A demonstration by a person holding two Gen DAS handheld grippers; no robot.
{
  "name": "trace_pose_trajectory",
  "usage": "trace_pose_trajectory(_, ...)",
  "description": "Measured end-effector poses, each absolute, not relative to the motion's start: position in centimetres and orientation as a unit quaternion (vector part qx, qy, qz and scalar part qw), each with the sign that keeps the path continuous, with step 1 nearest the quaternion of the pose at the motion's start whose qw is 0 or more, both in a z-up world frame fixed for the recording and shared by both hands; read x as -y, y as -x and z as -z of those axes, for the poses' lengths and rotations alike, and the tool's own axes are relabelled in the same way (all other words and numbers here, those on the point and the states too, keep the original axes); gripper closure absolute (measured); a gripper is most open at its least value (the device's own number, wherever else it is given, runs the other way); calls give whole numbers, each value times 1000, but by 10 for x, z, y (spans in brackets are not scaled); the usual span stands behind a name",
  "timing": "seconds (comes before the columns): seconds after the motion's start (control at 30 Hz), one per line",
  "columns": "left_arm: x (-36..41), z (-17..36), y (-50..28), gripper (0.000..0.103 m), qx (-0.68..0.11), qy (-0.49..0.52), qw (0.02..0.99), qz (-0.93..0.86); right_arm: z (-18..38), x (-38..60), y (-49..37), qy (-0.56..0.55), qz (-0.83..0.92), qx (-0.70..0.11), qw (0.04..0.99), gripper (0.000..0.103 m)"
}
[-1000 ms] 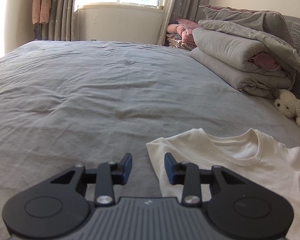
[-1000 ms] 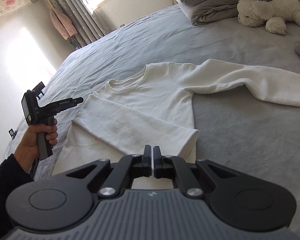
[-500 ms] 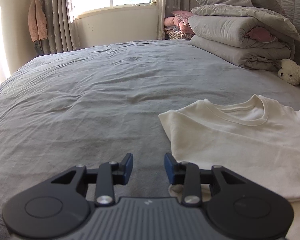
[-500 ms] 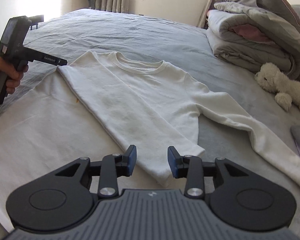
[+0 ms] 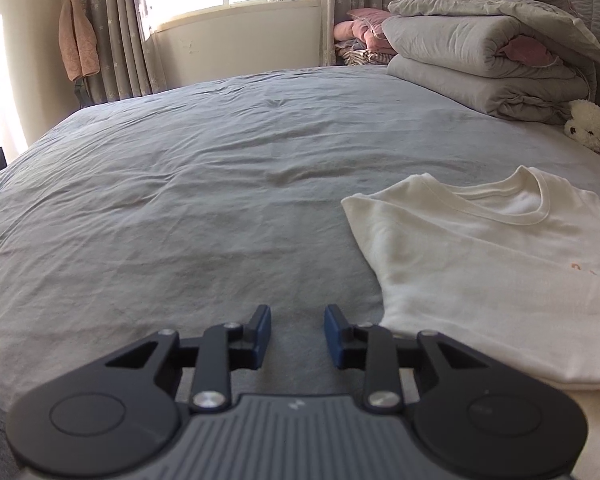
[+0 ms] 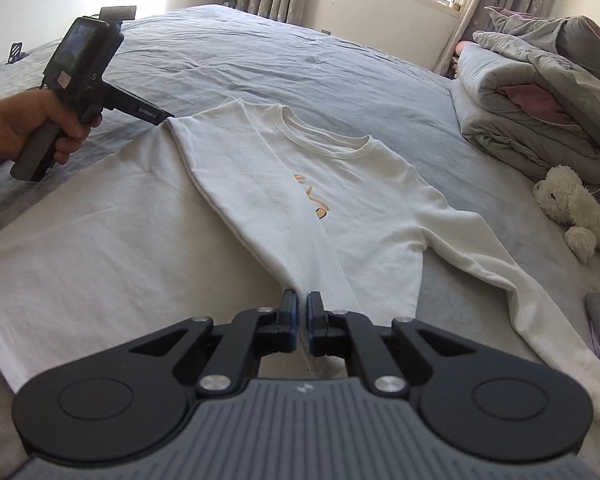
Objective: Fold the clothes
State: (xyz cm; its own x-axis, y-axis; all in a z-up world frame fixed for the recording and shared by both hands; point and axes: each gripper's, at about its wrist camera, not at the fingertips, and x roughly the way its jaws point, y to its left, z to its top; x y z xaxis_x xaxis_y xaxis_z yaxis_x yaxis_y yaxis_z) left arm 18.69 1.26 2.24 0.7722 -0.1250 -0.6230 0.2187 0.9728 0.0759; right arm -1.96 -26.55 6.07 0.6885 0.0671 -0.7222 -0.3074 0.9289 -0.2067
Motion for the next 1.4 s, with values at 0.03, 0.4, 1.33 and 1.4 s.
trace_pose_trajectory(0.03,-14,-23,-187,73,-326,-71,938,91,-53,263,16,169,-100,-395,898,98)
trace_pose_trajectory(0.4,-14,-38,-189,73,-321,-41,941,102,-41,252,24,192,-121,-411,883,95)
trace_pose_trajectory(1.33,58,-17,-149,71,-285,-191,933,112,-51,284,5,64,-93,-399,910,89)
trace_pose_trajectory(1.4,57,-23,-150,71,-292,-187,932,109,-51,280,-1,54,-91,-396,912,89)
